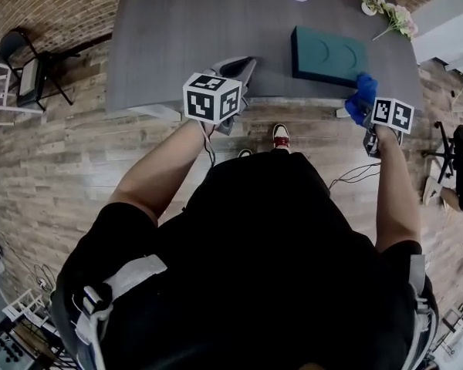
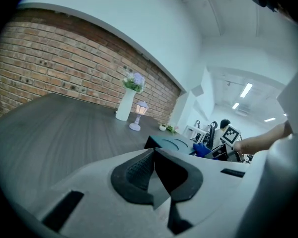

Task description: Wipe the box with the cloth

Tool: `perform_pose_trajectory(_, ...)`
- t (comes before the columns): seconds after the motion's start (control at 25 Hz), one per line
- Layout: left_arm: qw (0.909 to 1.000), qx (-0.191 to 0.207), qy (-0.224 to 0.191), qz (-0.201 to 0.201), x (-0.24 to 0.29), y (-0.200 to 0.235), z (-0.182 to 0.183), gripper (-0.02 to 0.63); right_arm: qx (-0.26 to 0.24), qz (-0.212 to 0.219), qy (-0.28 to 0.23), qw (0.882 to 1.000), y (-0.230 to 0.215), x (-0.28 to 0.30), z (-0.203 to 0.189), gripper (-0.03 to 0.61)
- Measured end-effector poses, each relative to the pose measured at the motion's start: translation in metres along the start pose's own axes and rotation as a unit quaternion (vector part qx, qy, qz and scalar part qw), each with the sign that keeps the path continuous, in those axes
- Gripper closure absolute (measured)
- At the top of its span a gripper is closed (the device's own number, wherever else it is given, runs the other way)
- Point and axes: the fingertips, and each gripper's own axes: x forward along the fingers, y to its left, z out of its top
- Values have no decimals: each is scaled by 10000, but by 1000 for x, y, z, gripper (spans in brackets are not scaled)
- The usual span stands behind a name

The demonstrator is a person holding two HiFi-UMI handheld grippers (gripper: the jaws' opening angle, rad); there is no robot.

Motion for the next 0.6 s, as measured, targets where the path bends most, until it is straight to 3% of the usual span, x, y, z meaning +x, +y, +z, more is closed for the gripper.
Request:
perform_pose_trajectory(0.28,9983,-168,-233,506,-56,36,-8,603,-731,582,325,9951,87,30,-7,423)
perform_pose_trajectory(0.6,9927,-212,-448,1104,-108,59,-11,603,-1920,1360,814,9685,190,53,-7,419)
